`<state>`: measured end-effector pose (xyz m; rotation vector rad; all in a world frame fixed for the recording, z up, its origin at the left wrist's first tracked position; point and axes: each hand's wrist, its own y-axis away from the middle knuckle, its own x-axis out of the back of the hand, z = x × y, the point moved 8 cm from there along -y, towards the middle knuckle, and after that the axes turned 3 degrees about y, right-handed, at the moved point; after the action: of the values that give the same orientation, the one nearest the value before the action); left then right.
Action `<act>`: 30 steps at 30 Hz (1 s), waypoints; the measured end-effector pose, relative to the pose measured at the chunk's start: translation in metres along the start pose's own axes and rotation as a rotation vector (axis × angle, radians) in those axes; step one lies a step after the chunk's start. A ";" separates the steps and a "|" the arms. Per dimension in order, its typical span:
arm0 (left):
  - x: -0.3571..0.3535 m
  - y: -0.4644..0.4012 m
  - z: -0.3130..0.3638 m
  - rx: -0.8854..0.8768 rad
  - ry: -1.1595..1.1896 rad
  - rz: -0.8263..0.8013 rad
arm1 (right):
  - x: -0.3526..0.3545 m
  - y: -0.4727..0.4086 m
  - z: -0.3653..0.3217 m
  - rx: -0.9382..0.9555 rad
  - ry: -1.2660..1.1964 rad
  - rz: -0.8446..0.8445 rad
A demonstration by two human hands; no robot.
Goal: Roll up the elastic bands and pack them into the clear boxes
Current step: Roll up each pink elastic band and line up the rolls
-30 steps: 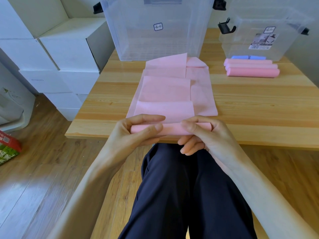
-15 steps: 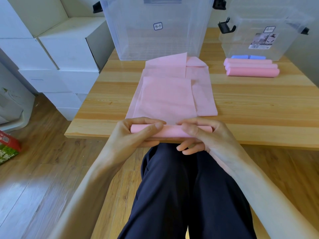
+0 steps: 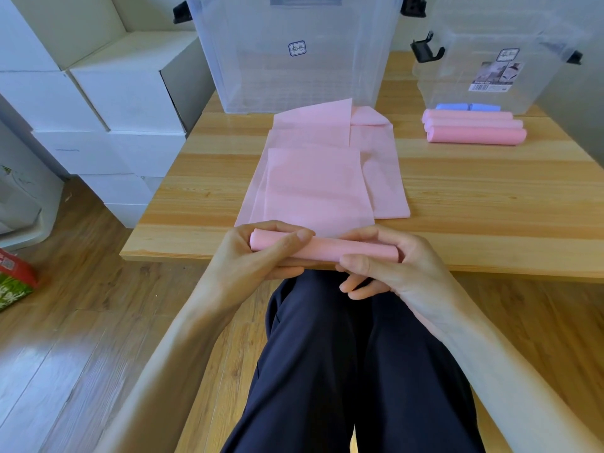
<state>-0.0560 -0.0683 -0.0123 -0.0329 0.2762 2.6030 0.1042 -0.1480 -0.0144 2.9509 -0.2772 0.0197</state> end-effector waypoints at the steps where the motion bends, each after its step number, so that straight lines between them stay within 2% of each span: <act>1: 0.000 0.000 0.000 -0.002 0.010 -0.008 | 0.001 0.000 0.000 0.007 0.001 0.006; 5: -0.002 0.000 0.001 -0.030 0.044 -0.060 | 0.003 0.000 0.001 0.010 -0.026 0.039; 11: -0.001 -0.001 0.002 -0.059 -0.029 -0.024 | -0.002 0.000 -0.002 0.008 -0.056 -0.002; 22: -0.002 -0.001 0.000 -0.061 0.016 -0.016 | 0.000 -0.001 -0.004 0.037 -0.021 -0.018; 28: -0.007 -0.001 -0.002 0.000 0.183 -0.111 | 0.003 0.001 -0.004 0.038 -0.031 0.001; 30: -0.006 -0.001 -0.001 -0.009 0.169 -0.093 | 0.002 0.001 -0.004 0.037 -0.027 -0.002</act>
<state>-0.0502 -0.0703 -0.0128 -0.2637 0.3158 2.5121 0.1055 -0.1491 -0.0106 2.9904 -0.2806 -0.0160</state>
